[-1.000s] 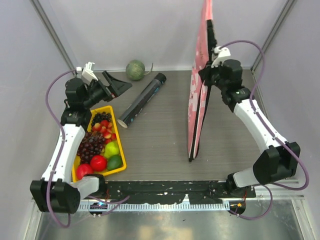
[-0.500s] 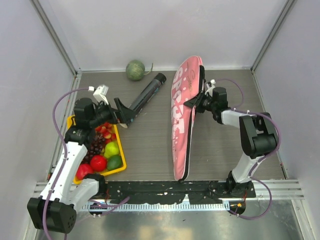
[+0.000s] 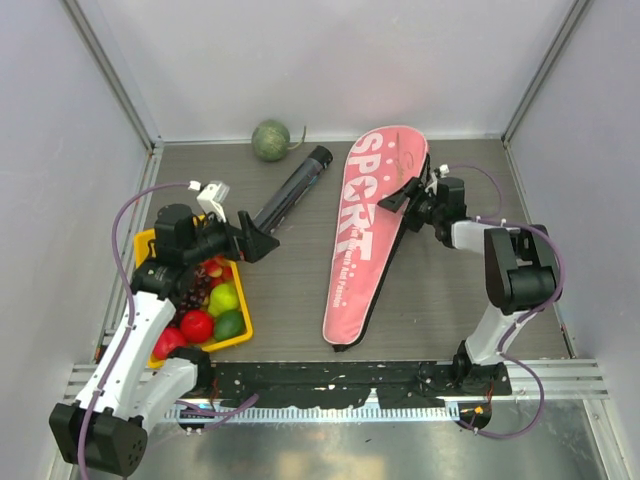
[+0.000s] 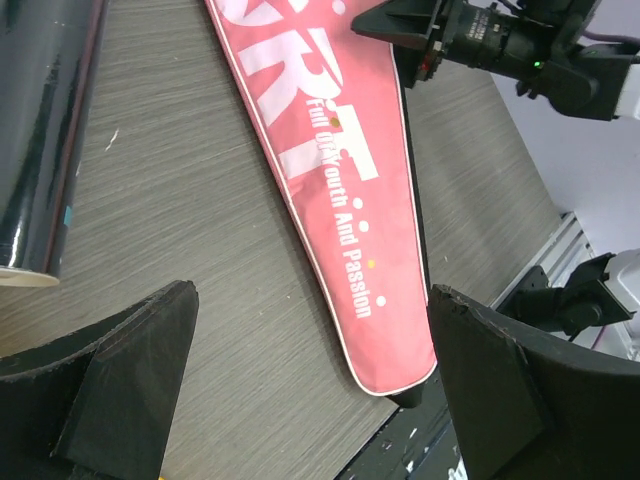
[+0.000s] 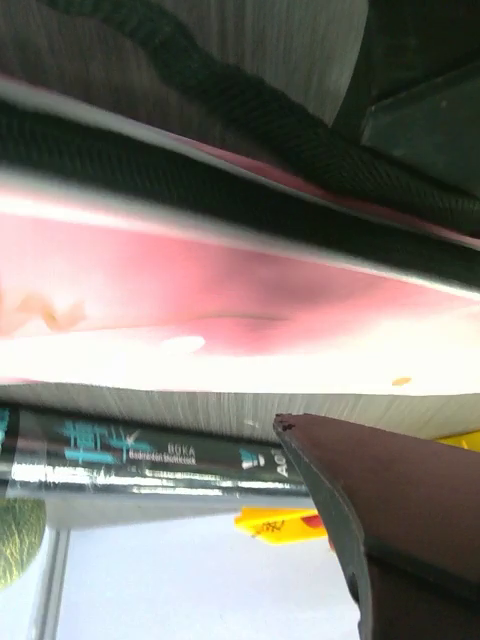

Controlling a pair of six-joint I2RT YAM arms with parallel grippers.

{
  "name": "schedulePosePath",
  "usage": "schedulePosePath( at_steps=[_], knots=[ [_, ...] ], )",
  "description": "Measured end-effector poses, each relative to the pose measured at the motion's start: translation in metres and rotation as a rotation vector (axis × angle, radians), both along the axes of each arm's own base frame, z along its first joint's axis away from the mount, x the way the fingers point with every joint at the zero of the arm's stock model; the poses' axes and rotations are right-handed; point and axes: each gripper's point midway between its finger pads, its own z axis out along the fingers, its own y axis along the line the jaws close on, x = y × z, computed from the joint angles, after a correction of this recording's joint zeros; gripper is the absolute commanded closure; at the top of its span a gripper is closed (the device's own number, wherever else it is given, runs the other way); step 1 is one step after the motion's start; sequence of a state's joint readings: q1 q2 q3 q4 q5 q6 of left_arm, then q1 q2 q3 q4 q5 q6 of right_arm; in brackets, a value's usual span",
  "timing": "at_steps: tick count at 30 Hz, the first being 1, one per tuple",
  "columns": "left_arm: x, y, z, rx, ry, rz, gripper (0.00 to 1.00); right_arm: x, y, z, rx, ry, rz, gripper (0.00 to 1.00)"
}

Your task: Pack up the badminton gear

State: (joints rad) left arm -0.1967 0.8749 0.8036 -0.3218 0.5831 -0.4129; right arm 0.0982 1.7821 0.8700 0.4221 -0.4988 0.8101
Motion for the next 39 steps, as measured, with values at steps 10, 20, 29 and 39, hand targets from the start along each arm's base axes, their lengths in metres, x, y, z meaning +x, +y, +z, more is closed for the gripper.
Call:
schedulePosePath(
  at_steps=[10,20,29,39],
  knots=[
    [-0.004,0.009,0.000,0.049,-0.036,0.024,0.00,-0.036,-0.060,0.037,-0.371,0.100,-0.070,0.04],
    [-0.015,0.013,0.029,0.049,-0.179,0.027,0.00,-0.092,-0.101,0.117,-0.646,0.031,-0.098,0.05],
    [-0.022,0.016,0.044,0.045,-0.251,0.034,0.00,-0.172,-0.084,0.216,-0.571,-0.365,-0.076,0.04],
    [-0.035,0.017,0.068,0.019,-0.376,0.028,0.00,-0.219,-0.073,0.249,-0.503,-0.576,-0.046,0.05]
  ],
)
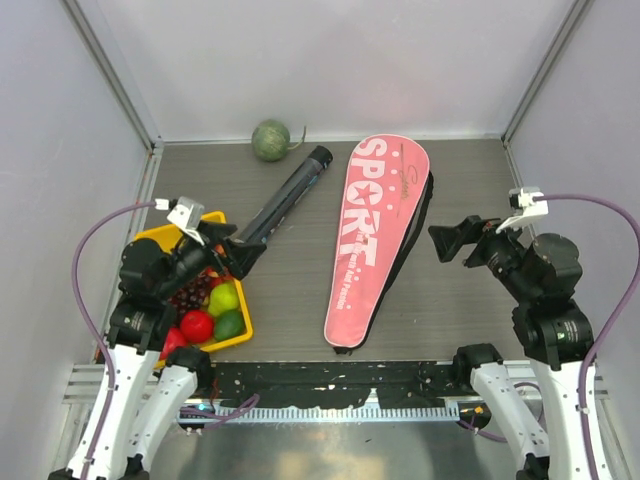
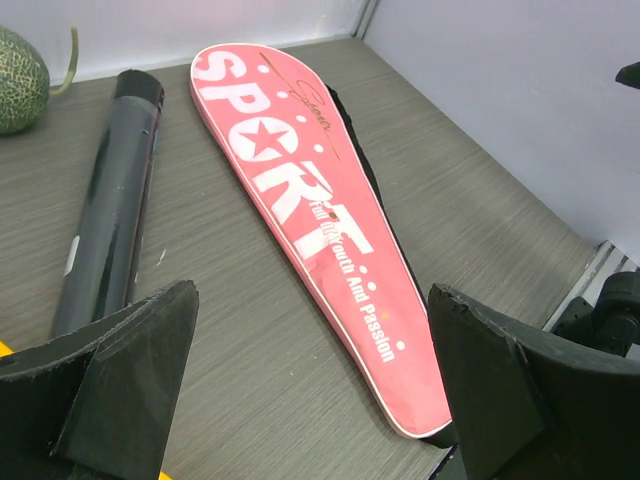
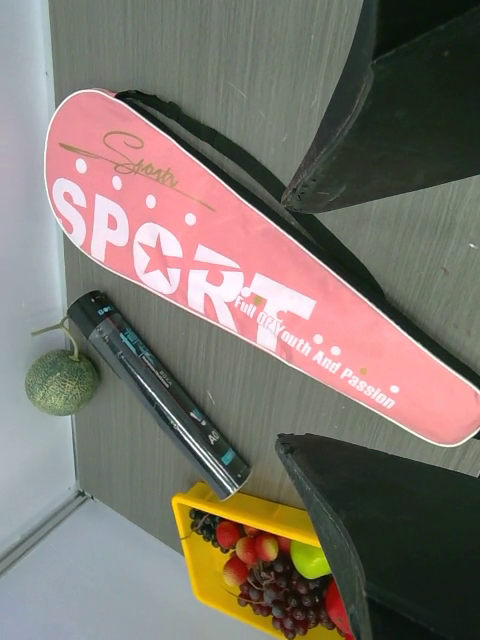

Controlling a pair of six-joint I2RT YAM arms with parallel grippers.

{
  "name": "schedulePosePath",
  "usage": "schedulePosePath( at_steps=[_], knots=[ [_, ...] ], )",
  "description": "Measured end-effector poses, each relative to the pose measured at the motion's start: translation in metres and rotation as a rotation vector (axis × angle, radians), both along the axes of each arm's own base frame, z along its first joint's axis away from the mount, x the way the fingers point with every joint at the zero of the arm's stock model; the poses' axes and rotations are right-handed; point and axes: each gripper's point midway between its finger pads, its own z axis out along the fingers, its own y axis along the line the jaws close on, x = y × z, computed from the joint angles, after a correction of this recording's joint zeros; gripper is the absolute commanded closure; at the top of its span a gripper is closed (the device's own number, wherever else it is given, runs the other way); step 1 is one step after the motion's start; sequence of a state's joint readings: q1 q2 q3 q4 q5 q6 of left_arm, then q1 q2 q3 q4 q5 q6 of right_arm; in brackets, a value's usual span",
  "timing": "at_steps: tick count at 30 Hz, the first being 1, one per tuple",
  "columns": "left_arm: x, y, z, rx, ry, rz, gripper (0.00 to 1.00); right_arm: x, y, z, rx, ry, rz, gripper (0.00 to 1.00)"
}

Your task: Pack up the badminton gear

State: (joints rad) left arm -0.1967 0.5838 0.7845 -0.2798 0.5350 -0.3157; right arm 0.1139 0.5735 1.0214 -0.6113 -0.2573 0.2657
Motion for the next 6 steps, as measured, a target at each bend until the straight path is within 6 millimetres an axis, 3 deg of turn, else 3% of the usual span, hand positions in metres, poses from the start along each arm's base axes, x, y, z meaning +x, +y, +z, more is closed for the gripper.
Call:
schedulePosePath(
  at_steps=[6],
  knots=[
    [-0.005,0.002,-0.001,0.004,-0.034,0.003,0.00,-0.004,0.000,-0.014,-0.004,-0.024,0.004,0.05]
  ],
)
